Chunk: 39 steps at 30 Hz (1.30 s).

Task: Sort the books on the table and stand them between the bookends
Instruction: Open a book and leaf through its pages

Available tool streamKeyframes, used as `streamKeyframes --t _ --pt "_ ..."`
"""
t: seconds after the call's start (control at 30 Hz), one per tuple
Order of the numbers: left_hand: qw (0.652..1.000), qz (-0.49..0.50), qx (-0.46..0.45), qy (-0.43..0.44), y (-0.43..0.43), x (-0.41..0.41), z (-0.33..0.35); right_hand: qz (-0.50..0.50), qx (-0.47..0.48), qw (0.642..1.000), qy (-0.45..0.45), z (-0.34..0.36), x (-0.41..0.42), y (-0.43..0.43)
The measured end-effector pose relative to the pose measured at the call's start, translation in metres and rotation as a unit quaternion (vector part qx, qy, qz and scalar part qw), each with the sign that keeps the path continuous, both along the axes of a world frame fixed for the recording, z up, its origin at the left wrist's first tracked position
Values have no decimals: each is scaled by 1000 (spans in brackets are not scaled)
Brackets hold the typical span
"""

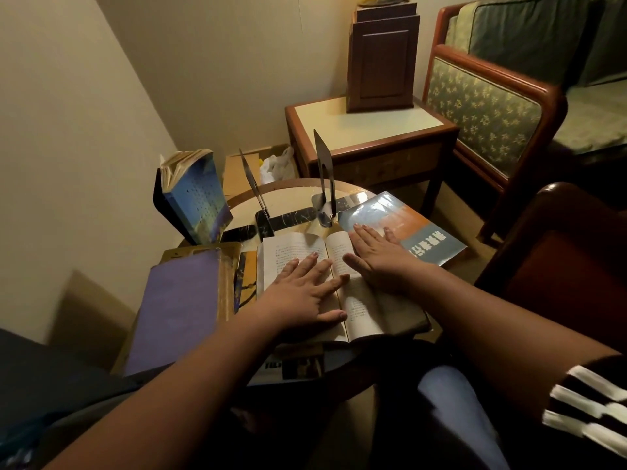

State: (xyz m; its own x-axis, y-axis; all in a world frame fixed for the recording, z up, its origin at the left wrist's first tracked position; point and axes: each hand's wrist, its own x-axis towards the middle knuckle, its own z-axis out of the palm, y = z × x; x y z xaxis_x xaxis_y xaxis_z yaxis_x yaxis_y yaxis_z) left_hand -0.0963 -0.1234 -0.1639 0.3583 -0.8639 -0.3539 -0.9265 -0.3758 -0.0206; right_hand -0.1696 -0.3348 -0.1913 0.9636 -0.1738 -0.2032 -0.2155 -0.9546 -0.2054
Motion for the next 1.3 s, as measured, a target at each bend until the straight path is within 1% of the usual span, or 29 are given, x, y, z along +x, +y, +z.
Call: streamKeyframes --t 0.1,0.27,0.43,0.53,0.63,0.73,0.87,0.97,1.07,1.17,1.3 --pt "1000 3 4 8 0 -1 1 6 0 1000 9 -6 -19 5" --pt "1000 9 -3 18 1 -2 2 15 5 1000 21 -12 -72 27" --pt "1000 9 -6 22 -1 -4 4 32 -27 998 40 -3 -129 56" --pt "1000 9 -11 25 0 -4 4 40 -38 997 56 7 -144 70" --pt "999 9 -12 30 1 -4 4 40 -57 996 59 14 -140 70" --pt "999 8 -8 34 -1 -4 4 36 -63 995 72 15 -119 57" --pt "999 2 -13 34 -1 -2 2 19 -41 997 56 10 -79 35" --pt "999 10 -31 37 2 -3 0 3 -18 999 45 6 -50 18" --pt "997 24 -54 46 4 -3 0 -8 -15 999 44 3 -30 10" --pt "991 68 -99 58 5 -2 -3 -14 -2 999 30 -5 -25 9" --pt "971 170 -157 56 9 13 -5 -29 22 999 -1 -20 -29 9"
